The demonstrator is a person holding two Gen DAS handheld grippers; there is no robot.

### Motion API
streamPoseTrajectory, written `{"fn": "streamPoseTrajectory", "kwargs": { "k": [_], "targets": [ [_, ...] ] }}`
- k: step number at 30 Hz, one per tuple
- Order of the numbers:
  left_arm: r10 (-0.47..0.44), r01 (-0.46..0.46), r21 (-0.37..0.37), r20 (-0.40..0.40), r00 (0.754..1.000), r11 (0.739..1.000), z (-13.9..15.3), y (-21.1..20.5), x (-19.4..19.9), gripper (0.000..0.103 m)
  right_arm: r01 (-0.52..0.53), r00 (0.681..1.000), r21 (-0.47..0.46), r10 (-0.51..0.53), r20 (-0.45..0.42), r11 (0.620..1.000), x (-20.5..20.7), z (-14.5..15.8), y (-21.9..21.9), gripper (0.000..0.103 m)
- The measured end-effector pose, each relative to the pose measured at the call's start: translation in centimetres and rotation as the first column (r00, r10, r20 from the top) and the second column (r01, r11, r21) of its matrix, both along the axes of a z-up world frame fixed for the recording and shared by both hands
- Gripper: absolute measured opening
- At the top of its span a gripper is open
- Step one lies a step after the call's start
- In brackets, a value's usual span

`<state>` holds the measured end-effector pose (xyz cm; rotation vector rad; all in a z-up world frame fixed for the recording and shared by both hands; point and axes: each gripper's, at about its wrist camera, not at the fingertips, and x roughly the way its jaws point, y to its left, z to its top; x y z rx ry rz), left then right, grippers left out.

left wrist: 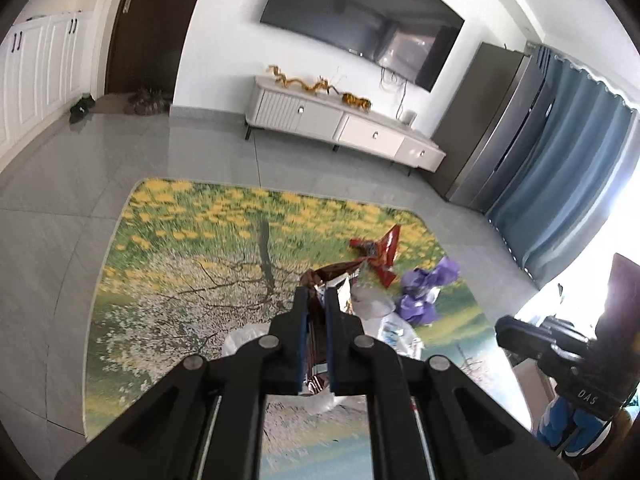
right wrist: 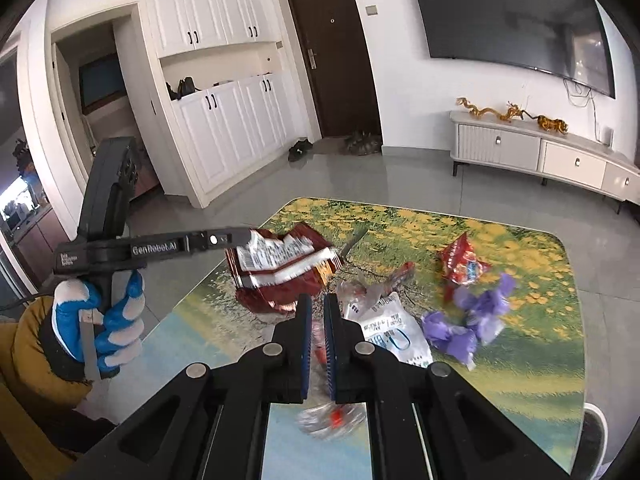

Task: Collect trash
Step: 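Grasp the brown wrapper with left gripper while right gripper grasps clear plastic bag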

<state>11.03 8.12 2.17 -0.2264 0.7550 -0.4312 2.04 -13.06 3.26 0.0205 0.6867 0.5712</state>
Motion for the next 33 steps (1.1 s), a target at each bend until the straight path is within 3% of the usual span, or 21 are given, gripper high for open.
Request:
{"fn": "streamPoseTrajectory", "kwargs": {
  "k": [3,8,10,12,14,26,30,33],
  "targets": [
    [0.013,-0.013,-0.014,0.023,1.000,1.000,1.2,0.5,-1.1,0.007,0.000,1.000,-0.005,0.000,-0.017,1.000,-0.8,0.0,-0.1,0.007],
    [0.040,-0.039,-0.038,0.027,0.999,0.998,1.6,1.6,-2.0,0.007,-0.031,0.996,-0.063,0.026,-0.089,0.997,-1.1,-2.5,1.4,0.013],
    [0.047,-0.046,-0.051,0.022,0.999,0.998,1.2,2.2,-2.2,0.007,-0.040,0.992,-0.083,0.030,-0.120,0.996,-0.8,-3.9,1.9,0.017],
    [0.054,-0.053,-0.058,0.019,0.998,0.997,0.9,2.8,-2.3,0.007,-0.036,0.989,-0.103,0.021,-0.144,0.994,0.0,-5.3,2.1,0.031],
    [0.057,-0.056,-0.071,0.017,0.998,0.996,0.5,3.5,-2.2,0.007,-0.037,0.985,-0.121,0.016,-0.171,0.992,0.9,-6.7,2.3,0.034],
    [0.058,-0.057,-0.118,0.004,0.998,0.991,-1.5,5.1,-2.1,0.007,-0.072,0.965,-0.257,0.002,-0.262,0.964,3.9,-12.3,3.7,0.034],
    [0.067,-0.066,-0.126,0.001,0.998,0.990,-1.6,5.4,-2.5,0.007,-0.074,0.968,-0.245,0.010,-0.250,0.967,3.7,-12.0,3.7,0.018],
    [0.071,-0.070,-0.122,0.007,0.997,0.990,-1.2,5.4,-3.0,0.007,-0.067,0.976,-0.225,0.017,-0.216,0.972,3.0,-10.5,3.5,0.016]
  ]
}}
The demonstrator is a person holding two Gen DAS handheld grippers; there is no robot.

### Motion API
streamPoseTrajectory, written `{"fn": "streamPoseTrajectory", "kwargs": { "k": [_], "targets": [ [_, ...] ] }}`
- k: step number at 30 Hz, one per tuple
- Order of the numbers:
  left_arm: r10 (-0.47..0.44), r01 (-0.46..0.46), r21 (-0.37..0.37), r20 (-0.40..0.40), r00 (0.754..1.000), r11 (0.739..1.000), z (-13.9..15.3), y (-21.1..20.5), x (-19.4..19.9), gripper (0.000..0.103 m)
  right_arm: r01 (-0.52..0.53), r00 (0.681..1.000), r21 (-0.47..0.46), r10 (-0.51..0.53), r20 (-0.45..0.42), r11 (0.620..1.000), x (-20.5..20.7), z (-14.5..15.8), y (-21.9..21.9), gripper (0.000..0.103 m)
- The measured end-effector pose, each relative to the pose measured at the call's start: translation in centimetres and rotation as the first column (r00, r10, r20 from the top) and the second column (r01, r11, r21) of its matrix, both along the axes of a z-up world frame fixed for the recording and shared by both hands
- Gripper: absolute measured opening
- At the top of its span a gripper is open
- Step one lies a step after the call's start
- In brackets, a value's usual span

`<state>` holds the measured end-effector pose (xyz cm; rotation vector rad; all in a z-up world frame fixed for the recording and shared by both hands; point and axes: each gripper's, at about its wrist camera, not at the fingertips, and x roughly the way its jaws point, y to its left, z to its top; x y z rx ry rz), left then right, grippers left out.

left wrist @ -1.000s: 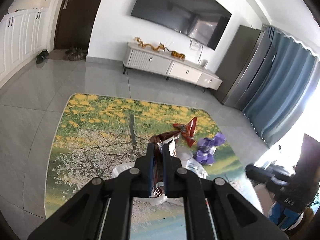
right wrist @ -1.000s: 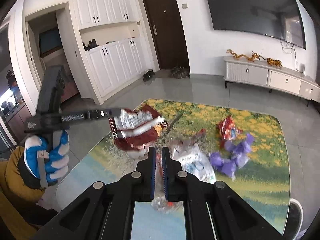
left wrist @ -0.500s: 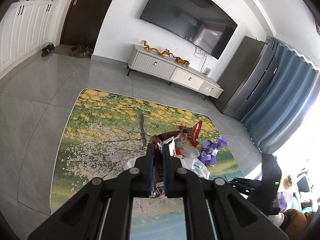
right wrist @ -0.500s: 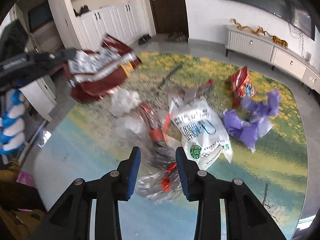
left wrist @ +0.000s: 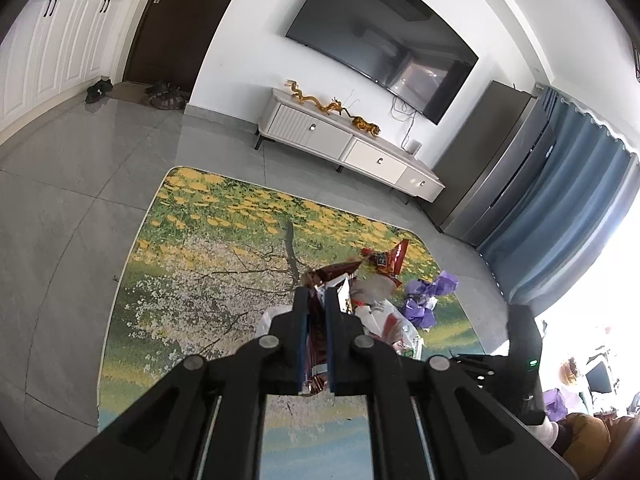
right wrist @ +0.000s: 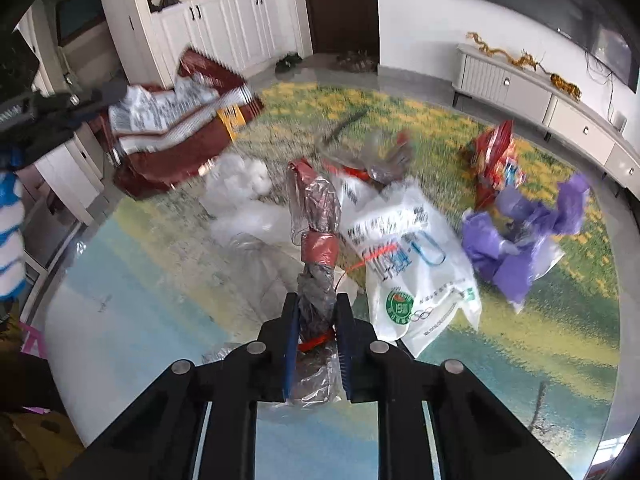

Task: Collect trash
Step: 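Grasp the brown wrapper with left gripper while right gripper grasps clear plastic bag, then carry both items to the white bin and open both grippers over it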

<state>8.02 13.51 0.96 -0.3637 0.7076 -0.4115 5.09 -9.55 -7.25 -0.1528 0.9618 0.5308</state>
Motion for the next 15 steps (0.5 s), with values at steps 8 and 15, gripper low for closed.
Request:
{"fn": "streamPoseTrajectory", "kwargs": {
  "k": [8,15],
  "targets": [
    [-0.025,0.025,0.008,0.053,0.998,1.000,2.9,-1.6,-1.7,0.007,0.028,0.992,0.092,-0.039,0.121,0.995,-3.5,5.9,-2.9,0.015],
    [-0.104,0.101,0.037,0.087,0.991,0.994,5.5,-5.9,-2.6,0.007,0.137,0.957,0.162,-0.172,0.234,0.977,-7.3,11.4,-9.7,0.015]
  ]
}}
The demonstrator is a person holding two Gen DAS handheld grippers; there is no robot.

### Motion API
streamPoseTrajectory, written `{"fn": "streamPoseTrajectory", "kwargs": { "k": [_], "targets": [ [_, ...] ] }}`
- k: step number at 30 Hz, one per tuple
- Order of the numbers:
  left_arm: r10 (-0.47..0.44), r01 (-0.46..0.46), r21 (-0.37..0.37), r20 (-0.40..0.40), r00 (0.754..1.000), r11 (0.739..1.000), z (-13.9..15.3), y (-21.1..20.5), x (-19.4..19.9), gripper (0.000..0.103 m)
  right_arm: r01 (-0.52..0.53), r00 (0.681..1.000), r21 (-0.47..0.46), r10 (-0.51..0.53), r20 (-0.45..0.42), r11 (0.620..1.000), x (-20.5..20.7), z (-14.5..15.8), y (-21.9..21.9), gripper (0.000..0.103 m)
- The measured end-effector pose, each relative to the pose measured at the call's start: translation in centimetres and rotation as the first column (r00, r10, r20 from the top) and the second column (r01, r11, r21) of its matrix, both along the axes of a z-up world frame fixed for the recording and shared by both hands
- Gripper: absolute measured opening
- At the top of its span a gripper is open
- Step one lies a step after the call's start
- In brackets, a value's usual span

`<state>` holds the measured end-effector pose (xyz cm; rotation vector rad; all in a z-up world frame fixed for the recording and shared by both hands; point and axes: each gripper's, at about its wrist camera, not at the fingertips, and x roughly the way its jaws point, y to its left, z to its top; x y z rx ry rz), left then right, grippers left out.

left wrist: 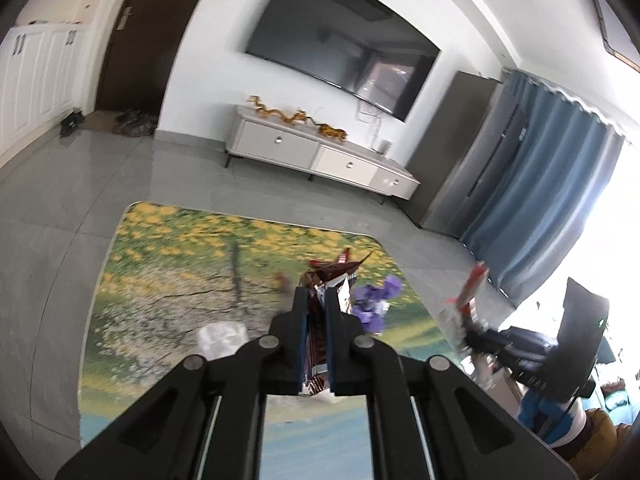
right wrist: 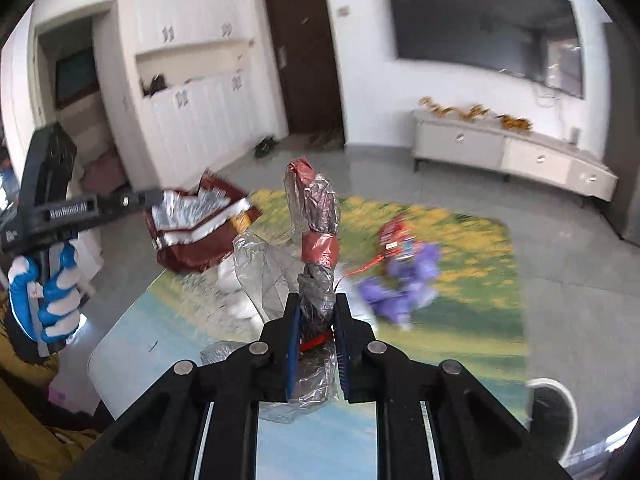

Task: Collect trash
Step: 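Carry both items to the white bin and open both grippers over it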

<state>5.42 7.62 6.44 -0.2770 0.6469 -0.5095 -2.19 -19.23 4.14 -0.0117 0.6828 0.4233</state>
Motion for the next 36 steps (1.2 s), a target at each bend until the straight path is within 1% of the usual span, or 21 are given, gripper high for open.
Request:
{"fn": "streamPoseTrajectory", "kwargs": {
  "k": [4,8,11,15,16,20,24,26,28,31,32,34,35,36],
  "targets": [
    [-0.065,0.065,0.028,0.001,0.998,0.997,1.0,-4.0,0.1,0.007,0.104,0.994,0.003,-0.104,0.044,0.995,-1.6,1.4,-4.7,0.015],
    [-0.147,0.146,0.068,-0.002,0.989,0.987,1.8,-9.5,0.4,0.007,0.225,0.973,0.017,-0.225,0.048,0.974,-3.2,1.0,-10.5,0.015],
    [-0.216,0.216,0.094,-0.013,0.976,0.972,1.9,-14.3,0.8,0.007,0.310,0.950,0.024,-0.311,0.040,0.950,-4.5,0.0,-14.6,0.015],
    [-0.319,0.320,0.134,-0.029,0.947,0.938,1.6,-22.0,1.3,0.007,0.417,0.909,0.036,-0.417,0.011,0.908,-5.7,-2.0,-19.9,0.015],
    [-0.339,0.341,0.140,-0.035,0.940,0.930,1.4,-23.8,1.3,0.007,0.445,0.895,0.041,-0.445,-0.001,0.895,-5.9,-2.7,-21.4,0.015],
    [-0.418,0.423,0.158,-0.066,0.906,0.892,0.0,-31.5,1.7,0.007,0.511,0.859,0.047,-0.510,-0.043,0.858,-6.0,-4.7,-25.7,0.017],
    [-0.454,0.465,0.169,-0.103,0.885,0.869,-1.8,-37.5,2.6,0.007,0.551,0.833,0.039,-0.547,-0.080,0.833,-5.3,-7.1,-29.1,0.017],
    [-0.467,0.483,0.168,-0.131,0.875,0.859,-3.2,-40.5,3.3,0.007,0.567,0.821,0.036,-0.562,-0.099,0.823,-4.6,-8.3,-30.7,0.017],
    [-0.476,0.498,0.167,-0.153,0.866,0.851,-4.2,-42.7,3.9,0.007,0.586,0.807,0.030,-0.579,-0.116,0.810,-4.0,-9.5,-32.0,0.017],
    [-0.491,0.517,0.173,-0.175,0.854,0.838,-5.9,-45.9,4.6,0.008,0.614,0.784,0.045,-0.603,-0.149,0.788,-3.0,-11.5,-33.8,0.017],
    [-0.492,0.520,0.174,-0.179,0.852,0.836,-6.6,-46.9,4.8,0.008,0.624,0.776,0.047,-0.611,-0.157,0.780,-2.8,-12.1,-34.4,0.020],
    [-0.497,0.528,0.172,-0.193,0.846,0.832,-7.5,-48.1,5.0,0.009,0.644,0.759,0.051,-0.628,-0.172,0.763,-2.4,-13.2,-35.4,0.029],
    [-0.499,0.532,0.166,-0.206,0.842,0.830,-8.3,-49.0,5.2,0.015,0.655,0.748,0.049,-0.639,-0.179,0.754,-2.2,-13.7,-35.9,0.038],
    [-0.499,0.535,0.163,-0.218,0.839,0.829,-8.8,-49.6,5.4,0.029,0.663,0.740,0.045,-0.646,-0.185,0.747,-2.2,-14.2,-36.4,0.043]
  ]
}}
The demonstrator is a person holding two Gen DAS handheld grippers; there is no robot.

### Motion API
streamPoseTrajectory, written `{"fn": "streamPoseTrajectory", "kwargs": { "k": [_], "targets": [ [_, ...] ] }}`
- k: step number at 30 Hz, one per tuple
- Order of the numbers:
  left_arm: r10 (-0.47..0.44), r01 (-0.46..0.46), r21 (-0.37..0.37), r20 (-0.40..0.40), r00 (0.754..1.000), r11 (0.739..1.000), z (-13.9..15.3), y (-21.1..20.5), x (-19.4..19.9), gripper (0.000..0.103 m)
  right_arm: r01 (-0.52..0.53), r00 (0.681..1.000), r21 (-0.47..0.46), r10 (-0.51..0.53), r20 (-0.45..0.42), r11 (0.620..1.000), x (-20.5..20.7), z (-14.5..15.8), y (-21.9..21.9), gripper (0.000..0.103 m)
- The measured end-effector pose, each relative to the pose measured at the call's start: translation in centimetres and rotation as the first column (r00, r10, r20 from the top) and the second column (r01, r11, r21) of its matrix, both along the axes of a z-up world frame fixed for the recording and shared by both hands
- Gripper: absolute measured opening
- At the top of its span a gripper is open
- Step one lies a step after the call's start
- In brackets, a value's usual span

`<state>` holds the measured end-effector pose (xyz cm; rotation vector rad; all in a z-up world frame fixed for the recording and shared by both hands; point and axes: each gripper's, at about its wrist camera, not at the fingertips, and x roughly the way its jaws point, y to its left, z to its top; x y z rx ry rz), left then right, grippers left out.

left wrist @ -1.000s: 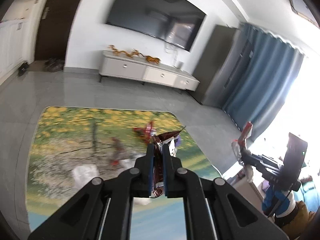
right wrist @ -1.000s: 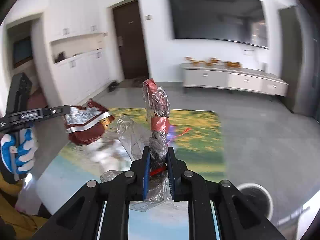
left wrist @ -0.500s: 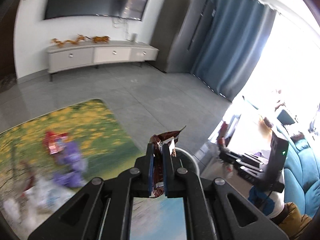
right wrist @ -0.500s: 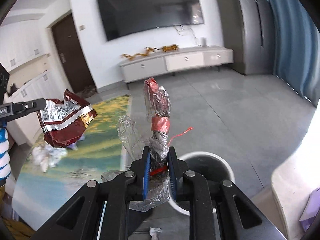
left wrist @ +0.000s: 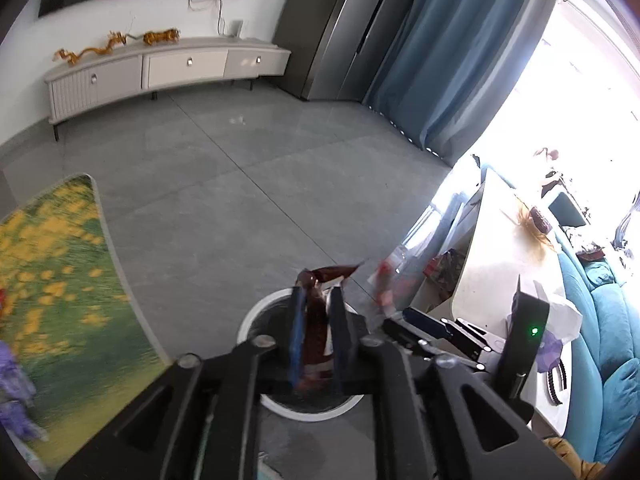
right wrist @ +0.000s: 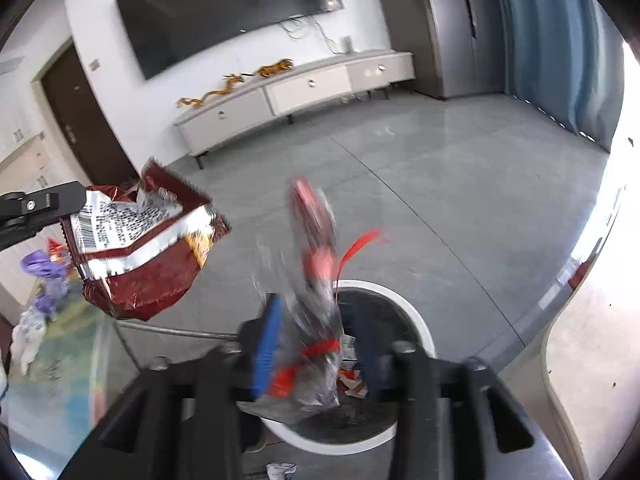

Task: Collect trash
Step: 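Carry both items to the white bin and open both grippers over it, then return both grippers to the remaining trash on the table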

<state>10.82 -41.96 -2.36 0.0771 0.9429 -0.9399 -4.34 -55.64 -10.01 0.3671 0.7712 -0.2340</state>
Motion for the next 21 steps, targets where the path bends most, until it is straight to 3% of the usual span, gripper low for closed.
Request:
{"fn": "streamPoseTrajectory", "kwargs": {
  "k": [2,3,7,13,21],
  "targets": [
    [-0.001,0.001,-0.007,-0.028,1.000,1.000,-1.1,-0.9,0.3,0.052,0.014,1.000,0.002,-0.014,-0.008,1.000,0.1,-0.6,-0.5,0.046],
    [-0.001,0.000,-0.012,-0.037,0.999,1.000,-1.4,-0.9,0.4,0.054,0.020,1.000,0.002,-0.020,-0.011,1.000,0.1,-0.7,-0.6,0.047],
    [-0.011,0.010,-0.013,-0.057,0.998,1.000,-2.0,-0.8,0.2,0.054,0.030,0.999,0.003,-0.030,-0.018,1.000,-0.5,-0.9,-0.3,0.049],
    [0.021,-0.022,-0.019,-0.026,0.999,1.000,-0.4,1.7,-0.4,0.054,0.024,1.000,0.006,-0.024,0.007,1.000,-1.4,0.8,0.3,0.049],
    [0.132,-0.128,-0.057,0.074,0.988,0.990,4.1,8.6,-1.7,0.054,0.045,0.994,-0.041,-0.041,0.106,0.998,-5.3,7.1,2.2,0.053]
  ]
}}
